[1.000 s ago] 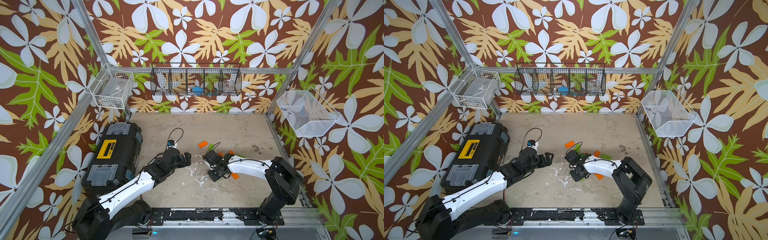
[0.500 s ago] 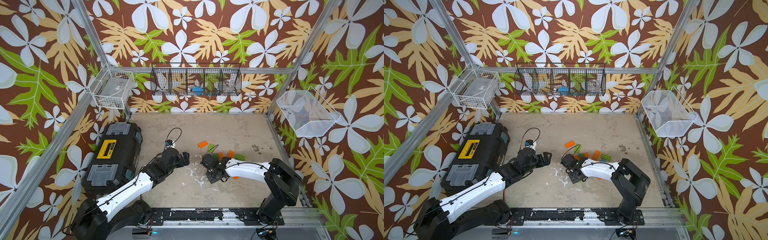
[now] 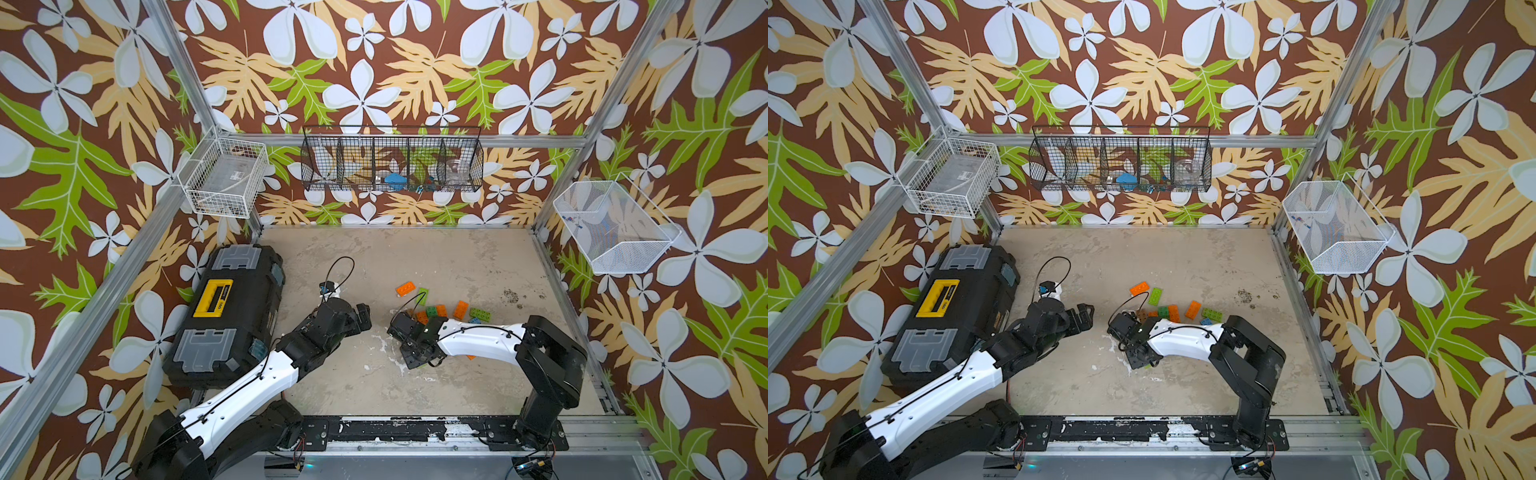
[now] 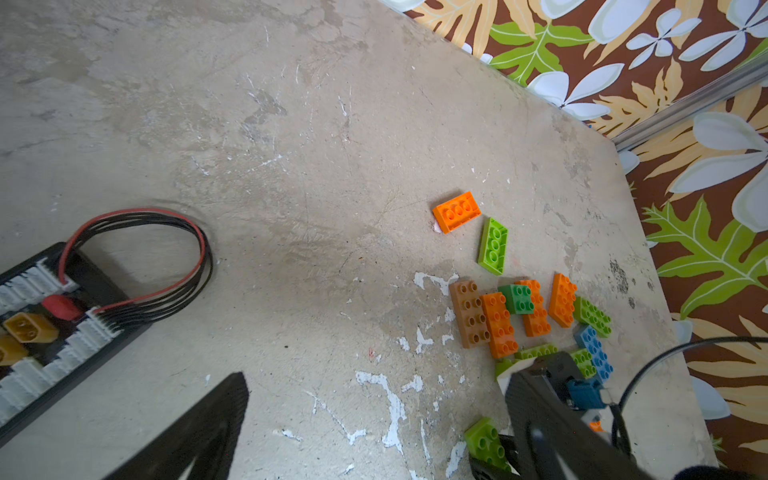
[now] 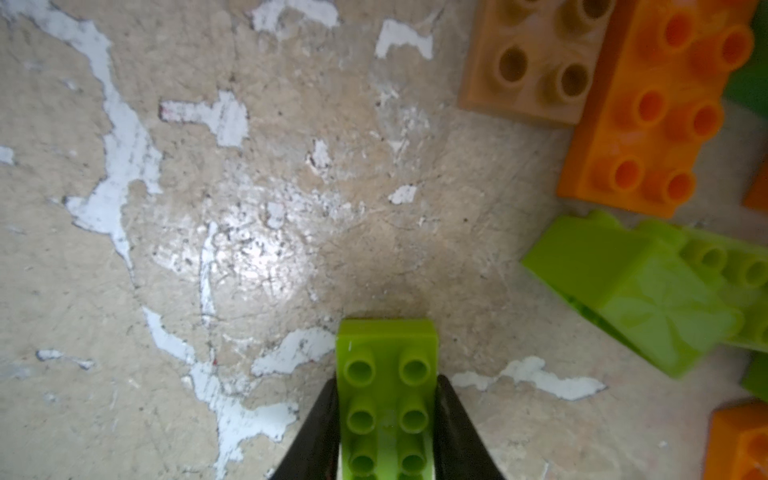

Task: Assemble a small pinwheel with lego
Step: Adjust the lego brick at the center of the board, then pick up the lego brick from the center of the board.

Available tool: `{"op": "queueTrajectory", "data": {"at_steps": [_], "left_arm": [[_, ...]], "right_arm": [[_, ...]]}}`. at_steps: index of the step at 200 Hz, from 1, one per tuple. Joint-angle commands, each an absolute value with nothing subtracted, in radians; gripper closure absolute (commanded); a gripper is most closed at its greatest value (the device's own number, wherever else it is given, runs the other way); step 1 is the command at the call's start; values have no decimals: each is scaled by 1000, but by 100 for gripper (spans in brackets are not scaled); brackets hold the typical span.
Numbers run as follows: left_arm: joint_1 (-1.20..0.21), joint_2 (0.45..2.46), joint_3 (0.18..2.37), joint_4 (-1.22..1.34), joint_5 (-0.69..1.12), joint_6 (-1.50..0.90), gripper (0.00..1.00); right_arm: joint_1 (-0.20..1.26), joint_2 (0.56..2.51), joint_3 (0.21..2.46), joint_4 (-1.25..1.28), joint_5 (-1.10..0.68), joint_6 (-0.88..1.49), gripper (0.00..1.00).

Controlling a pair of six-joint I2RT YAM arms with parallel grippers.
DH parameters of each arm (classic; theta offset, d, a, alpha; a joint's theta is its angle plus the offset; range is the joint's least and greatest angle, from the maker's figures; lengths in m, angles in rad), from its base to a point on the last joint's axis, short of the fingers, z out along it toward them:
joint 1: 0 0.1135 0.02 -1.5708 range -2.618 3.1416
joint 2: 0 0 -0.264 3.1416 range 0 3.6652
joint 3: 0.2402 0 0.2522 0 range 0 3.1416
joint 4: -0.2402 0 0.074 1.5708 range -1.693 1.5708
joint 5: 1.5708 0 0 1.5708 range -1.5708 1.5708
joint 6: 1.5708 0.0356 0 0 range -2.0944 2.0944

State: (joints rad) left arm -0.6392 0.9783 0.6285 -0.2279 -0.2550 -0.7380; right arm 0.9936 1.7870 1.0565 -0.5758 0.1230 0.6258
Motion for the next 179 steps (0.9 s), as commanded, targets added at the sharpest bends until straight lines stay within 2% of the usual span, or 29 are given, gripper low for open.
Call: {"op": "queueTrajectory", "data": {"at_steps": [1, 41, 66, 112, 144, 179], "left_arm": [[-635, 967, 623, -255, -272, -750, 0], [-634, 943, 628, -256, -261, -756, 0], [-634, 936, 624, -224, -228, -755, 0], [-645, 1039, 619, -95, -75, -771, 0], [-822, 1166, 679, -72, -174, -756, 0], [-909, 1273, 699, 19, -91, -757, 0]], "right_arm": [[1001, 1791, 1048, -589, 22, 653, 60], [997, 1695, 1063, -600, 71, 646, 44], [968, 1605, 1043, -587, 74, 634, 41], [773, 1444, 912, -583, 40, 553, 40], [606, 1394, 830, -609, 3, 466, 41], [516, 1416, 806, -624, -24, 413, 40]]}}
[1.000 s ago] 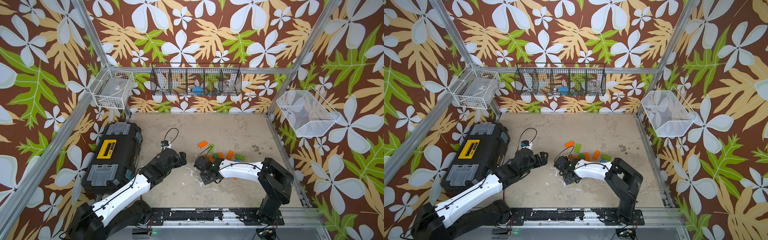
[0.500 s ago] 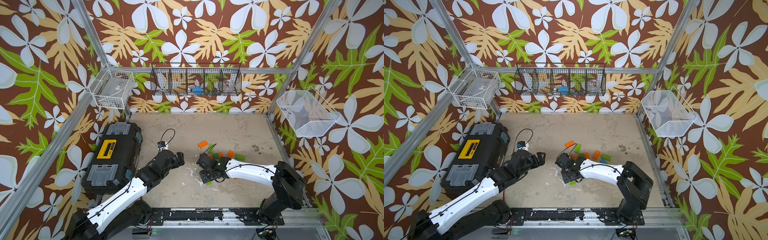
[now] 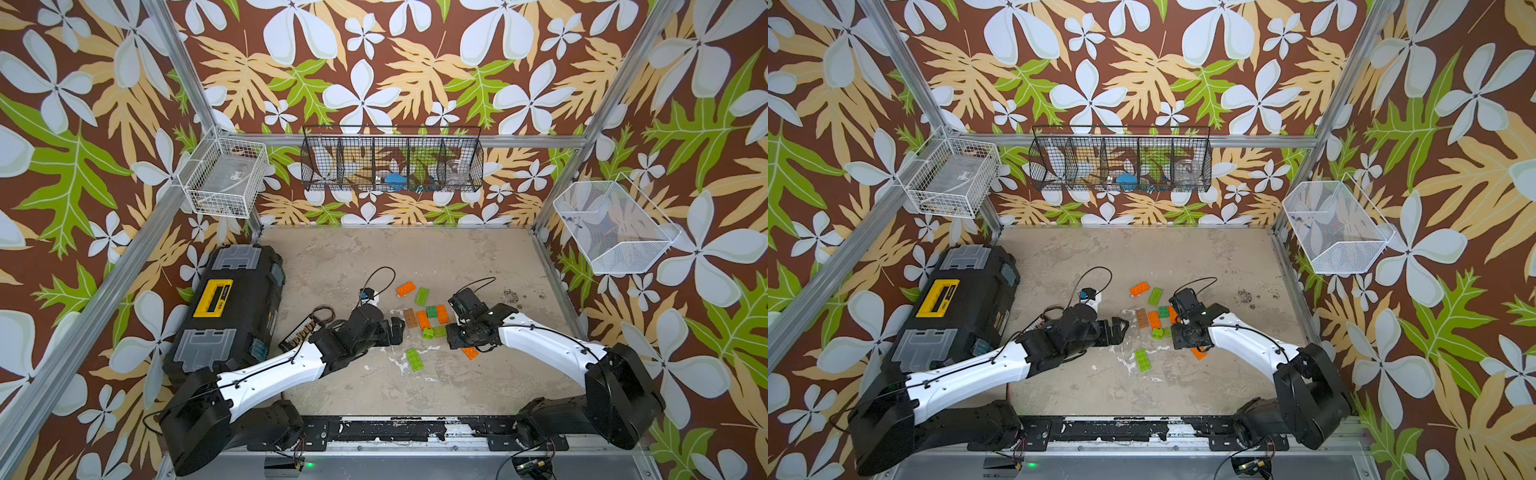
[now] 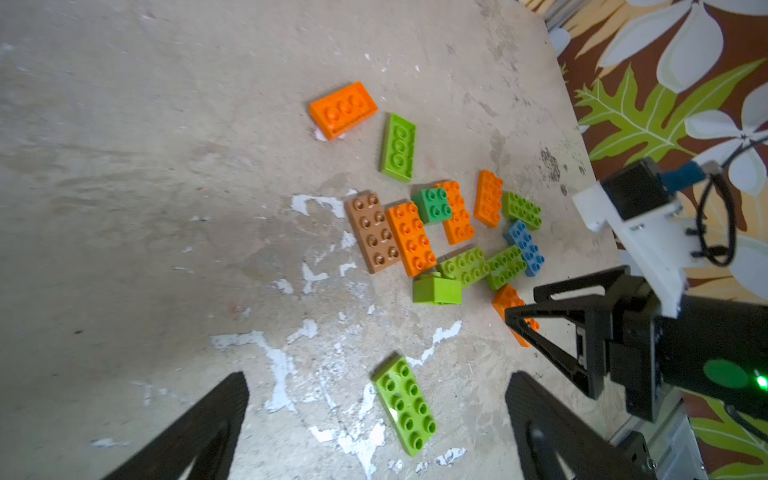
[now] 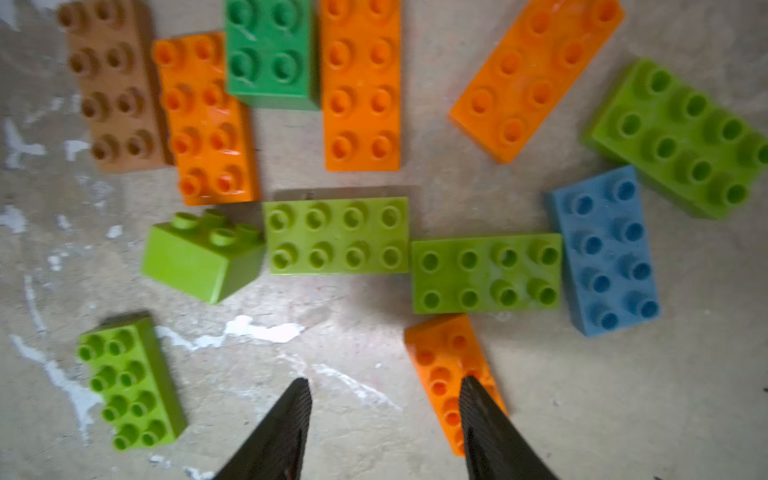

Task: Assemble a small pinwheel with lego
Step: Pick up the lego brick from the center of the board.

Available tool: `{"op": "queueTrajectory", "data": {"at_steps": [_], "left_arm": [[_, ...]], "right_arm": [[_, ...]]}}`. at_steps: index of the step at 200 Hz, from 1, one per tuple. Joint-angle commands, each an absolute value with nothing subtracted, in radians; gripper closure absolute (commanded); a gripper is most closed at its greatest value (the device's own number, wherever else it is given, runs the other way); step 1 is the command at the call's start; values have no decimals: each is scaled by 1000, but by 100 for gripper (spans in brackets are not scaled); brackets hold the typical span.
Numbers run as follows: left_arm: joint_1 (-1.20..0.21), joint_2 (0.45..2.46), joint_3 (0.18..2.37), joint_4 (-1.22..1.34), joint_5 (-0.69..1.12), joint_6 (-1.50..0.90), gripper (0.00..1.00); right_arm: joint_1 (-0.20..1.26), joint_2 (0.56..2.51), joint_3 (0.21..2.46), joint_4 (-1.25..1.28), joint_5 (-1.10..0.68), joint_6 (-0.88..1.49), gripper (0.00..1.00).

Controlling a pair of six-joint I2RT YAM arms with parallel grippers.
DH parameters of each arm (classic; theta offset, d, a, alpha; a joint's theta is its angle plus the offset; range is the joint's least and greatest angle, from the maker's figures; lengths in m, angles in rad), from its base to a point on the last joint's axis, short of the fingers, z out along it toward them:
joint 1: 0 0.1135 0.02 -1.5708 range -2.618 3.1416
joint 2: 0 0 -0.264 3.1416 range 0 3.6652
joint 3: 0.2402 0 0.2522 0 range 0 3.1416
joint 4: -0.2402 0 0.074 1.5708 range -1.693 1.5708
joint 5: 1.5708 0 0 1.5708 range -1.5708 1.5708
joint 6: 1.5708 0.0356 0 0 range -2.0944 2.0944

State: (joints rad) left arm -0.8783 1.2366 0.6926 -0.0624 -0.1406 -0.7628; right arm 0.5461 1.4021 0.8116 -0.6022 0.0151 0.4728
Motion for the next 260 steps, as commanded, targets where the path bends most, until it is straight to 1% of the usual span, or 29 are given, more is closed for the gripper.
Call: {"op": "queueTrajectory", "data": {"at_steps": [1, 24, 63, 93, 122, 154, 198, 220, 236, 260], "left_arm": [[-910, 1275, 698, 22, -87, -758, 0], [-911, 1288, 685, 70, -42, -772, 0], [-910, 1282, 686, 57, -46, -754, 0], [-911, 1293, 698, 38, -49, -739, 0], [-911, 1304, 706, 38, -45, -741, 0], [-910, 1306, 706, 37, -41, -744, 0], [-910, 1291, 703, 25, -59, -744, 0], [-911, 1283, 705, 13, -79, -746, 0], [-902, 1261, 715, -20, -129, -747, 0], [-812, 1182, 674, -29, -128, -766, 0]], "right_arm": [[514, 1418, 807, -624, -26, 413, 40], [495, 1461, 813, -627, -20, 414, 38], [455, 1499, 809, -603, -6, 411, 38], [453, 1531, 806, -604, -12, 408, 38], [453, 1543, 808, -616, -10, 407, 43], [458, 1543, 808, -626, -4, 409, 57], [508, 1551, 816, -641, 31, 428, 71], [522, 1515, 823, -658, 56, 444, 72], [553, 1466, 845, -685, 92, 466, 73], [642, 1413, 915, -725, 122, 506, 74]]}}
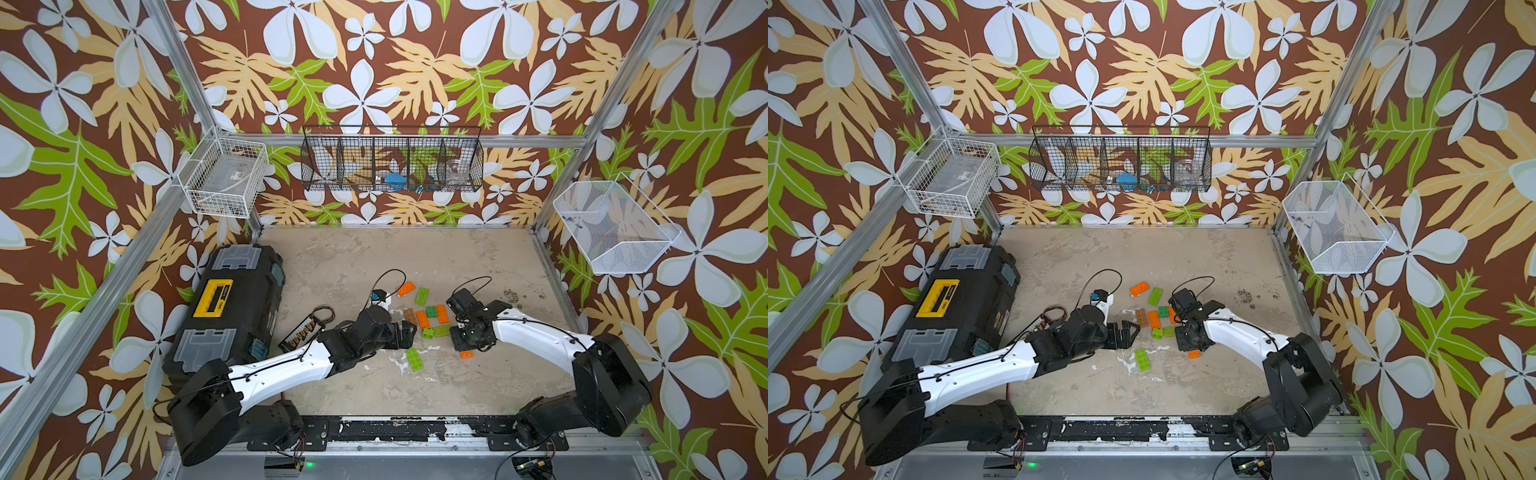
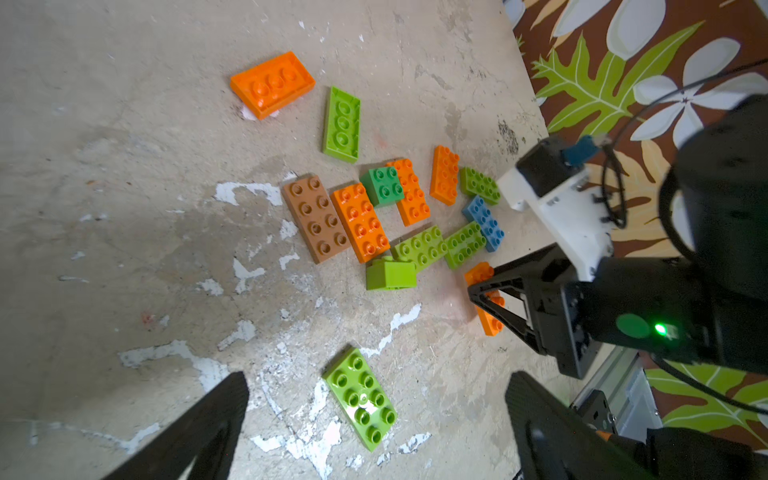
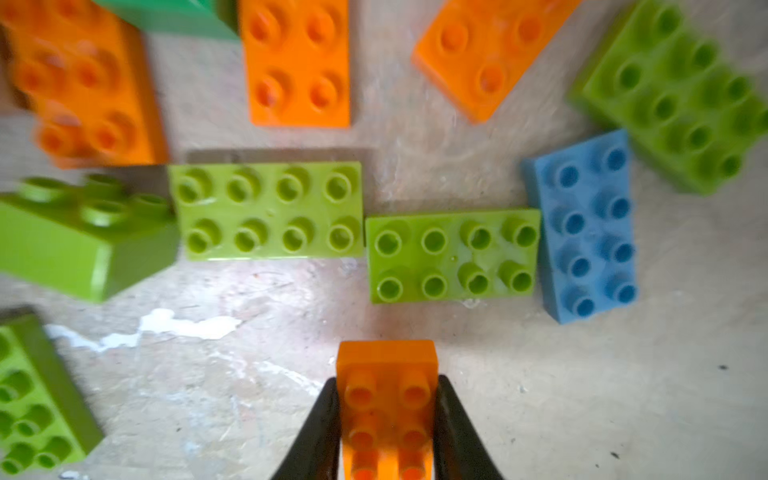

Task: Assemble a small pinwheel with lego
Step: Pick up the lego brick from the center of the board, then assemble the lego brick with the lego brick.

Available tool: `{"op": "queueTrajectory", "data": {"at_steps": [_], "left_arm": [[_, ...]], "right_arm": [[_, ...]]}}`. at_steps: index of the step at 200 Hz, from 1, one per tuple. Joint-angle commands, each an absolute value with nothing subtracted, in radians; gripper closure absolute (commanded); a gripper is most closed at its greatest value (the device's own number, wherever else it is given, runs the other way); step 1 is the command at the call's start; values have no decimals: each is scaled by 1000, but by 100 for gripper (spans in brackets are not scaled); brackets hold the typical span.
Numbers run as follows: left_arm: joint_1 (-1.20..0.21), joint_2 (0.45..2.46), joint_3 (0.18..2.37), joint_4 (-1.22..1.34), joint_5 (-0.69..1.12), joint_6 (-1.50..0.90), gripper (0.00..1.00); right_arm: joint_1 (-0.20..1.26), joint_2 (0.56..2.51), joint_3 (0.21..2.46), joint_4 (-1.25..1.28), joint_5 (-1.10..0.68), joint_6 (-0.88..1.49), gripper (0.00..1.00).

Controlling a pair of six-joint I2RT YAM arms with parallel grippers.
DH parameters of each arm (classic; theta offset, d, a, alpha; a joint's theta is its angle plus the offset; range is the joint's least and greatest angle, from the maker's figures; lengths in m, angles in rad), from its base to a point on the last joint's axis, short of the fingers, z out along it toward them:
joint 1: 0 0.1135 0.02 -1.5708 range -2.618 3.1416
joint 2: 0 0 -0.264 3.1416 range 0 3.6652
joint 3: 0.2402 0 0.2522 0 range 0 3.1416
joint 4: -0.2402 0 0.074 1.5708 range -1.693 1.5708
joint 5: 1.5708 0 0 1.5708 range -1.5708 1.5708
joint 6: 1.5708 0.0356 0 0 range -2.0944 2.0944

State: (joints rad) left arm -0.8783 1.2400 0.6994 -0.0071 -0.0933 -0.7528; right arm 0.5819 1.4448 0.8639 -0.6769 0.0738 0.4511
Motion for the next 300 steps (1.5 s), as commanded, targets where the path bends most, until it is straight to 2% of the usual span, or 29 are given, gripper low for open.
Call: {"op": "queueTrajectory", "data": {"at_steps": [1, 24, 55, 102, 146, 229, 300], "left_arm": [[-807, 1180, 671, -29, -126, -767, 0], [-687, 1074, 609, -33, -91, -775, 0], [-577, 968, 558, -78, -69, -780, 0], [-561, 906, 523, -120, -90, -805, 0], [-562, 894, 509, -123, -94, -810, 0], [-562, 893, 500, -127, -99, -807, 0], [-562, 903, 498, -121, -88, -808, 0]], "right_arm": [[646, 1413, 917, -724, 121, 507, 74], [727, 1447, 1000, -698, 65, 547, 74], [805, 1601, 1147, -658, 18, 550, 76], [820, 1823, 1306, -633, -25, 534, 76], [820, 1944, 1364, -621, -57, 535, 75], [821, 1993, 1363, -655, 47, 531, 73], [824, 1971, 1324, -645, 7, 535, 72]]}}
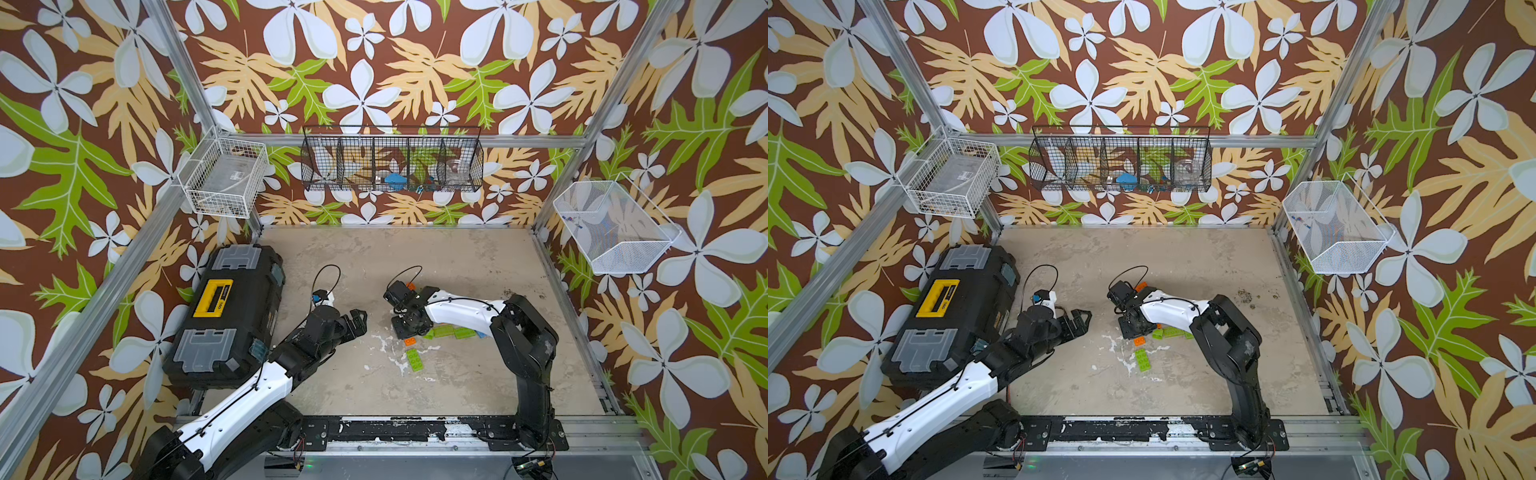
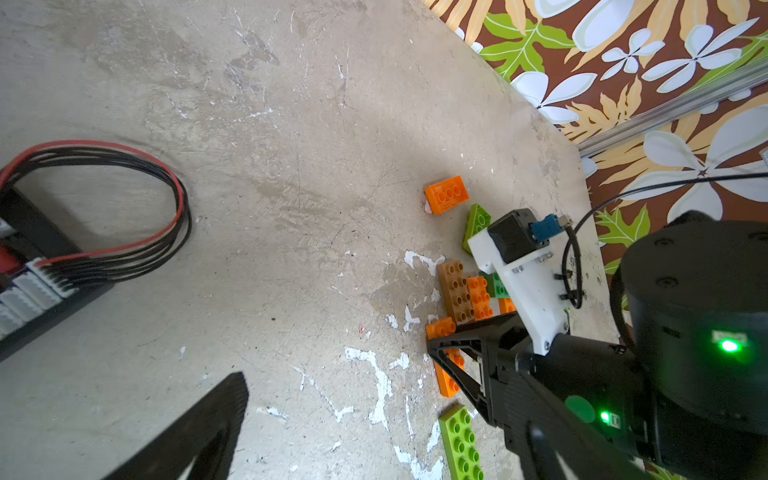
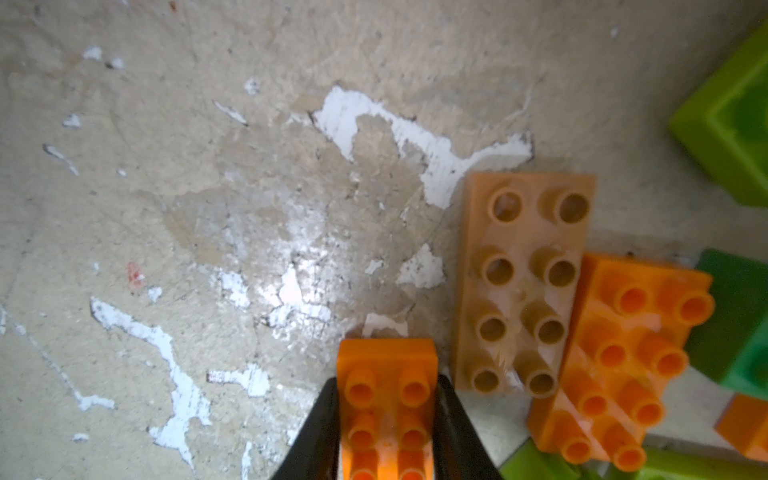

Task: Assemble a small pinwheel with lego
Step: Assemble the lego brick with the lego brick.

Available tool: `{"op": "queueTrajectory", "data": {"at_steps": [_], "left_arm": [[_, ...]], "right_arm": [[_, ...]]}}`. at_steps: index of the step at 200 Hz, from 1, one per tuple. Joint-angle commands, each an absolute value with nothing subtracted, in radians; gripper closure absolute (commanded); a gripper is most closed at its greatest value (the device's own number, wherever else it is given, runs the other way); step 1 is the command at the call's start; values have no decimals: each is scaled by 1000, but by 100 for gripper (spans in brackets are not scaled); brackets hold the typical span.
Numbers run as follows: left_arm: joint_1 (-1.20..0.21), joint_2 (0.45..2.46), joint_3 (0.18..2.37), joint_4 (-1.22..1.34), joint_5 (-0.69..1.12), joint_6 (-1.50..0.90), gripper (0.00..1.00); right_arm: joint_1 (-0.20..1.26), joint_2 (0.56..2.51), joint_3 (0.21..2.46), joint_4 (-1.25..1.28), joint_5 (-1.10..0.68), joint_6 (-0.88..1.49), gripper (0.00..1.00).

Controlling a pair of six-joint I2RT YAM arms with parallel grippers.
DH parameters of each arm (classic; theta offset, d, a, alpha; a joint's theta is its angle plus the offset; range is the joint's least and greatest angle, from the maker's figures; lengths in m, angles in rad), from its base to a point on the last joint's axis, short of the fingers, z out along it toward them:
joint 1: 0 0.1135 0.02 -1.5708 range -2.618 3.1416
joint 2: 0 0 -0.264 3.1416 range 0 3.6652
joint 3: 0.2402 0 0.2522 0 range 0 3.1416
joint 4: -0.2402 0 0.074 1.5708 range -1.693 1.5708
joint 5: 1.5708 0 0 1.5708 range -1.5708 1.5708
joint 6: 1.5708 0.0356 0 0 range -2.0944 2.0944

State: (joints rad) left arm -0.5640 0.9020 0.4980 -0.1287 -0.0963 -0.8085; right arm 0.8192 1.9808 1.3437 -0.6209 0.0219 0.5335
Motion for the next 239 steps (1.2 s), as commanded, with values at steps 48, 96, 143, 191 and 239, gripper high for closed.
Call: {"op": "queueTrajectory", "data": {"at_steps": [48, 96, 143, 191, 239], "left_arm": [[-562, 909, 498, -117, -81, -808, 0], [-562, 910, 497, -116, -77, -807, 0], [-562, 908, 497, -118, -78, -810, 0], [-561, 903, 489, -119, -80, -808, 0], [-561, 890, 482, -131, -89, -815, 0]], "right_arm": [[842, 1961, 1298, -632, -14, 538, 72], [852, 1965, 1301, -626, -31, 540, 71], [860, 1971, 1307, -626, -35, 541, 70], [860, 1964, 1290, -621, -35, 551, 68], [859, 1968, 1287, -621, -25, 554, 55]]}}
